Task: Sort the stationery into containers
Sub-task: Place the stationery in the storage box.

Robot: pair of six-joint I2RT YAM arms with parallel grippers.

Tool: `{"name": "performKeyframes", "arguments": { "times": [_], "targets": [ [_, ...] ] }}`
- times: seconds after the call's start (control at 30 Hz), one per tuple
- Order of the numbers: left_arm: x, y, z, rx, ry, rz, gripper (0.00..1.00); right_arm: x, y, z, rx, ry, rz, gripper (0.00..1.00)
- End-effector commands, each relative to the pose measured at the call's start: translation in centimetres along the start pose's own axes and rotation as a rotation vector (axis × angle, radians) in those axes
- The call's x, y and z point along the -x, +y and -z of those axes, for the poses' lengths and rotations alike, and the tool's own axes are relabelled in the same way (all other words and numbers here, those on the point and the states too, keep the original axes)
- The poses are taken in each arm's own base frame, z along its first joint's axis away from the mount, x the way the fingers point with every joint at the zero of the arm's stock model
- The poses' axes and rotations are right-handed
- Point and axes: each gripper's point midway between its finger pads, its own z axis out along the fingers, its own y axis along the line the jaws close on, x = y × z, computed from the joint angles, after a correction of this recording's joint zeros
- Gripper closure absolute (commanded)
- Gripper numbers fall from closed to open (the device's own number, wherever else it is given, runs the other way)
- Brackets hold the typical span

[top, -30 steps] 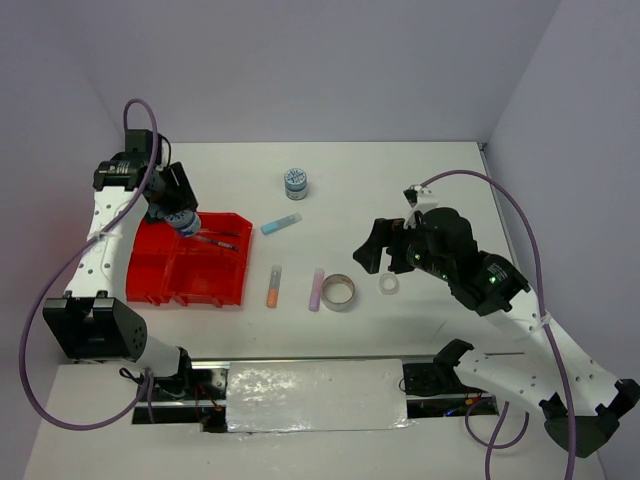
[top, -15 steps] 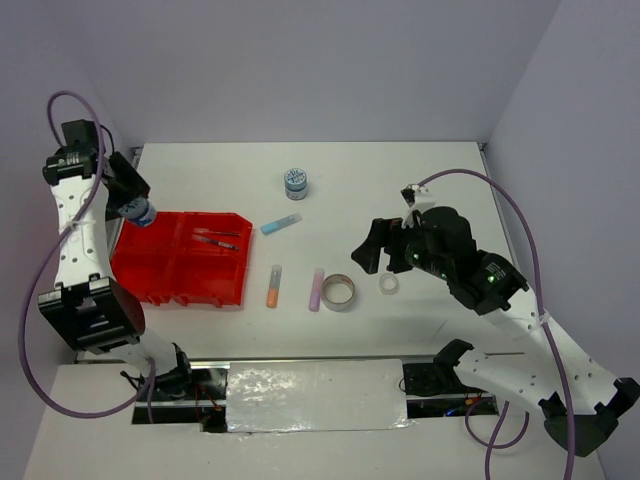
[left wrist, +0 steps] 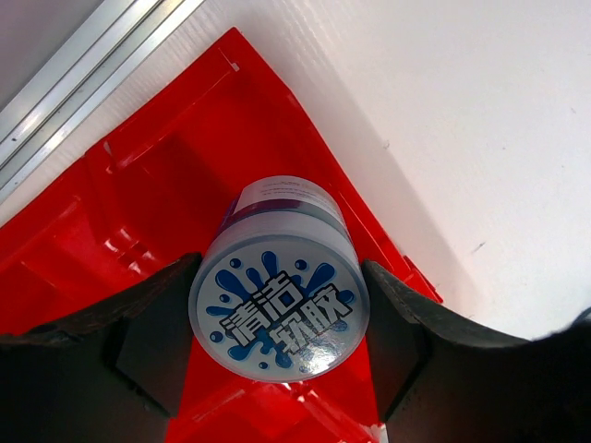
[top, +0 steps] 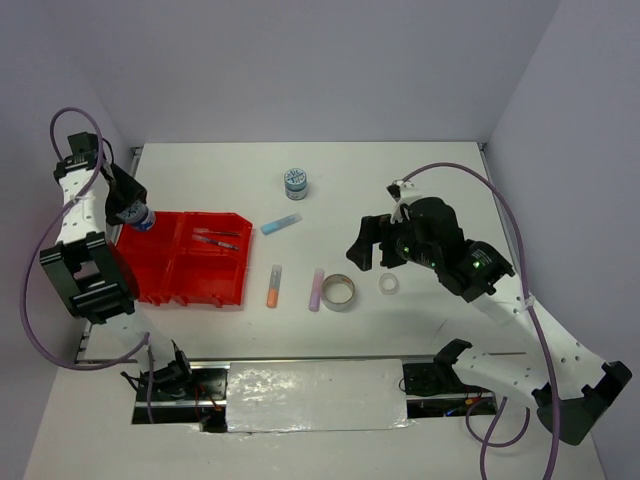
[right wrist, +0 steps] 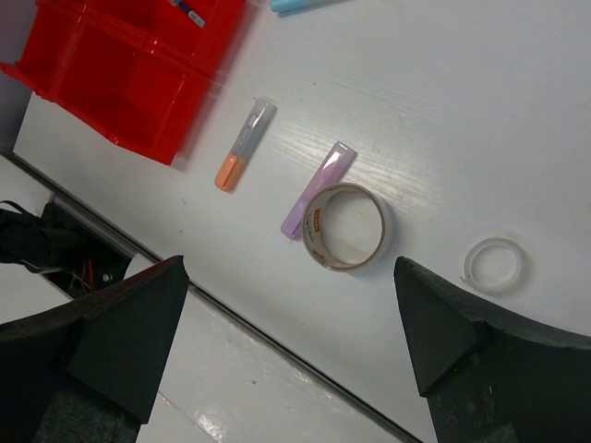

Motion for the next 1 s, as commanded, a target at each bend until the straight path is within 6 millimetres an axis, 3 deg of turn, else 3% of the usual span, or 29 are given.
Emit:
{"name": "performKeyframes", "arguments": {
  "times": [0.0,0.33,0.6,0.63,0.73,0.83,0.9,0.93,0.97],
  "targets": [
    [1.3,-0.6,-1.1,-0.014,-0.054,0.022,1.0,2.6,1.2,0.7,0.051,-0.083,0.038,0.0],
    [-0.5,1.7,-4.5,0.096,-0.01,0.009,0.97,2.6,1.2,0.0,0.072,-0.075,0.044,0.0],
    [-1.4,2.9,-6.3,0.132,-0.011,-0.008,0.61,3.1,1.9,-0.1,0.099,-0.069,0.043,0.0],
    [-1.4,2.9,-6.2,0.132,-0.016,-0.008,0.48,3.2,2.0,-0.1,0.101,-0.069,0.041,0.0],
    [-0.9,3.1,-6.0,0.132,-0.039,0.0,0.24,3.4,2.1,0.0,0.104,-0.071,0.037,0.0],
    [-0.9,3.2,-6.4,0.137,-0.021,0.011,0.13,3.4,2.3,0.2,0.111,-0.071,0.027,0.0],
    [-0.4,2.9,-5.9,0.128,-0.034,0.018,0.09,3.5,2.4,0.5,0.11,-0.075,0.022,0.0],
    [-0.2,2.7,-5.7,0.119,-0.039,0.02,0.01,3.7,2.4,0.8,0.11,-0.083,0.021,0.0],
    [0.3,2.3,-5.0,0.101,-0.055,0.022,0.01,3.8,2.4,0.9,0.107,-0.087,0.021,0.0]
  ]
}}
